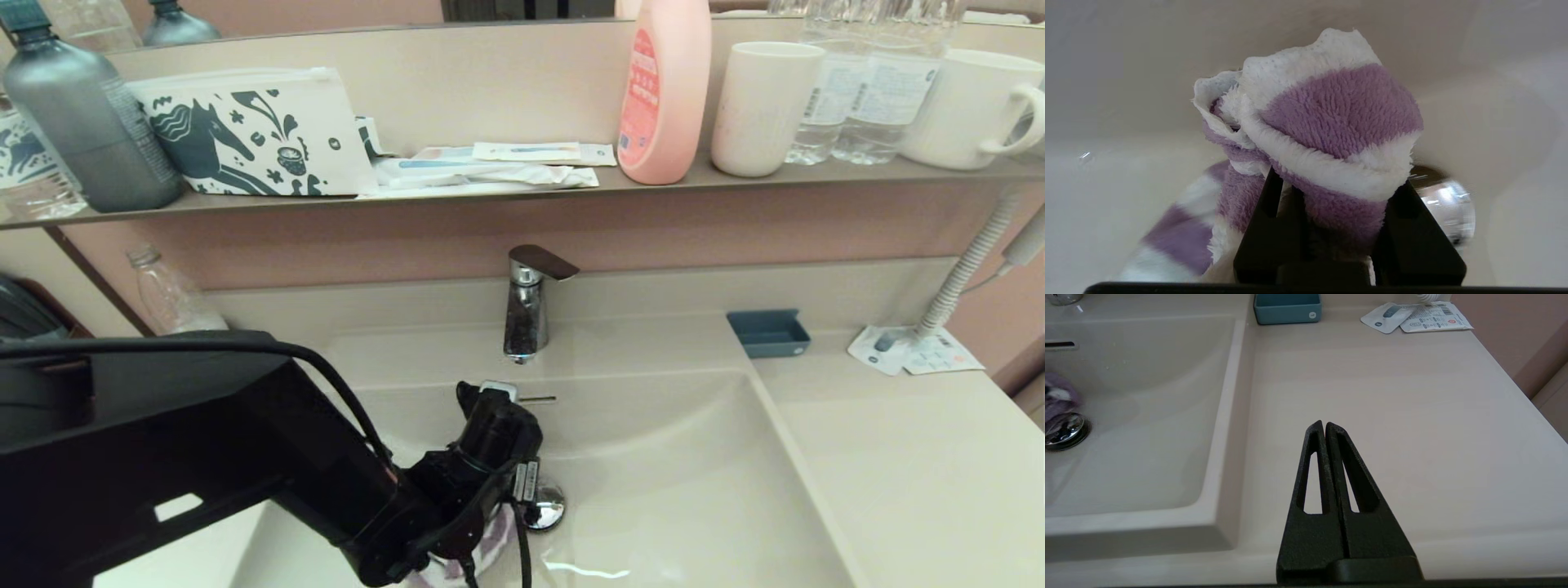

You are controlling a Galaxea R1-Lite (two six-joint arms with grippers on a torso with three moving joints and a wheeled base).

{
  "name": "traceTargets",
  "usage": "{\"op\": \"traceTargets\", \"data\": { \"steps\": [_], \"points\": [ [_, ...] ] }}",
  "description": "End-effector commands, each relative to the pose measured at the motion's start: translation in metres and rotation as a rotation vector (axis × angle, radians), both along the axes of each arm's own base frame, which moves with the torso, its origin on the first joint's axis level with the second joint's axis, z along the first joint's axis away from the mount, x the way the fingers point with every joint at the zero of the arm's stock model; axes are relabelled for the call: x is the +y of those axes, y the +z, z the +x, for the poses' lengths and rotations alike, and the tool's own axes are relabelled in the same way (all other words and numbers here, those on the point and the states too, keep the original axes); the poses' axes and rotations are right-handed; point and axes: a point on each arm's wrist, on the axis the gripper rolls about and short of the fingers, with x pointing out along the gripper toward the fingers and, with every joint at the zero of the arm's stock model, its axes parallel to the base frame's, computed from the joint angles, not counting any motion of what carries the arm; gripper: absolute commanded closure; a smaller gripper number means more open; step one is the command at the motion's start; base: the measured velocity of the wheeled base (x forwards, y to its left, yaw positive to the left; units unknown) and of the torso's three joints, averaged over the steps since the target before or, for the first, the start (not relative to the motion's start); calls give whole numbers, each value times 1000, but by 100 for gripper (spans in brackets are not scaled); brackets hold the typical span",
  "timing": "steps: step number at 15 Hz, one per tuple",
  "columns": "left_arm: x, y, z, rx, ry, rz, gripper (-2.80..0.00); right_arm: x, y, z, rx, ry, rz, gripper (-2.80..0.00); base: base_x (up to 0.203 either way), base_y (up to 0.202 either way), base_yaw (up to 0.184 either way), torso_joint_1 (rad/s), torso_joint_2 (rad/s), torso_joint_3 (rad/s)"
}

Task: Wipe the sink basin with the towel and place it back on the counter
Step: Wipe the sink

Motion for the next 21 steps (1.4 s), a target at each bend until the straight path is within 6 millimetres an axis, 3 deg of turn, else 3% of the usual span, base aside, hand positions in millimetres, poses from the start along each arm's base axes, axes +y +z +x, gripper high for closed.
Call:
{"op": "traceTargets", "data": {
  "steps": [1,6,10,12,14,17,21],
  "points": [
    [-14,8,2,-23,-22,-21,0,0,0,0,0,1,0,0,0,0,0,0,0,0],
    [-52,24,-18,-24,-110,-65,0,0,0,0,0,1,0,0,0,0,0,0,0,0],
    [-80,55,-34,-5,-138,-143,0,0,0,0,-1,1,0,0,0,0,0,0,0,0],
    [-93,61,-46,40,-141,-167,0,0,0,0,0,1,0,0,0,0,0,0,0,0],
    [-101,52,-56,79,-150,-176,0,0,0,0,0,1,0,0,0,0,0,0,0,0],
    [-109,22,-71,162,-134,-156,0,0,0,0,0,1,0,0,0,0,0,0,0,0],
    [-99,28,-108,350,-99,-108,0,0,0,0,0,1,0,0,0,0,0,0,0,0]
  ]
}}
